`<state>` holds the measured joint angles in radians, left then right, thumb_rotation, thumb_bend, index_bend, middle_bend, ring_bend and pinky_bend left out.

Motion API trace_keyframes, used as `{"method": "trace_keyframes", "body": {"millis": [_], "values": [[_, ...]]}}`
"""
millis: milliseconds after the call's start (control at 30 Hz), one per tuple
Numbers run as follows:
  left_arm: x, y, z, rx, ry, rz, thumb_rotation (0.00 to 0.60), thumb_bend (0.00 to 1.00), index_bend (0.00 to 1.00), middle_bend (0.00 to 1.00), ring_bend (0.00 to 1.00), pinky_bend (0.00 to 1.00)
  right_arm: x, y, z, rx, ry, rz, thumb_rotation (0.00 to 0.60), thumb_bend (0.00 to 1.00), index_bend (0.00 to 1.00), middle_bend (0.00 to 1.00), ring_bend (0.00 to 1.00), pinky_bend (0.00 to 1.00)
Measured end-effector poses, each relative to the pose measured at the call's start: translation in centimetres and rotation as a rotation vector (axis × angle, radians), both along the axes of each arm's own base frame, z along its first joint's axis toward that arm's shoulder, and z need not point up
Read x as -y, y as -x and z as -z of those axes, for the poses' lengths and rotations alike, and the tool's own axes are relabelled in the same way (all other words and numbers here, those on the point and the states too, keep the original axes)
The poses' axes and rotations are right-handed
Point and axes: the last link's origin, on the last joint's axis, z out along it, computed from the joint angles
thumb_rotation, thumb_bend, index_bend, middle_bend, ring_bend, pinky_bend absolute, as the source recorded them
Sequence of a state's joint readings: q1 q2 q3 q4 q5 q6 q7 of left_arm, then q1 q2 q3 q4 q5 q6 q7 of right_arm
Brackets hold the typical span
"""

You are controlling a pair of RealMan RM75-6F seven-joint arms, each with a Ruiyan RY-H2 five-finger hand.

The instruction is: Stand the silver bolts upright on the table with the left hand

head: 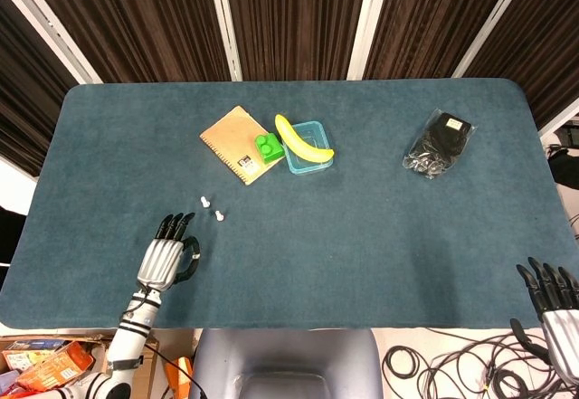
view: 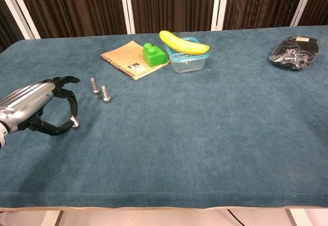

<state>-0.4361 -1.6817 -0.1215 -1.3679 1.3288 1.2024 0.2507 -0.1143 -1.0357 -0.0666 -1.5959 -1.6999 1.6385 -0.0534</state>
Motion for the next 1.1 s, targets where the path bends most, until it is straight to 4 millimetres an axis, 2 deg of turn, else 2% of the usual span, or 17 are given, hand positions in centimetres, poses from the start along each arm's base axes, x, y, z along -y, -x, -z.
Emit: {"method": "trace_keyframes", "body": {"millis": [300,700,867,1000,1100], "values": [[-0.8,0.5,0.0,0.007,0.007,-0.036,0.6,0.38,0.55,0.07,0.0,0.0,0.0,0.0,0.0,0.0,0.0,0.0,0.6,0.29,0.0,0.0,0.0,0.04],[-1.5,0.9,-0.1,0.01,0.007,-0.057,0.6,0.38,0.48,0.07,0.0,0.0,0.0,0.0,0.0,0.002,0.002,0.001,0.6,0.29,0.0,0.0,0.0,0.04],[-1.4,0.7,-0.2,0.021,0.001,-0.043,0.6,0.37,0.37,0.07,0.0,0.0,0.0,0.0,0.0,0.0,0.002,0.001,0.6,0.29,0.0,0.0,0.0,0.04],[-1.0,0.3,-0.6,0.041,0.005,-0.024,0.6,0.37,0.24,0.06,0.0,0.0,-0.1,0.0,-0.1,0.0,0.005,-0.001,0.6,0.29,0.0,0.0,0.0,0.04],[-0.1,0.3,-1.7,0.044,0.0,0.012,0.6,0.36,0.15,0.04,0.0,0.0,-0.1,0.1,-0.1,0.003,0.006,0.002,0.6,0.29,0.0,0.0,0.0,0.04]]}}
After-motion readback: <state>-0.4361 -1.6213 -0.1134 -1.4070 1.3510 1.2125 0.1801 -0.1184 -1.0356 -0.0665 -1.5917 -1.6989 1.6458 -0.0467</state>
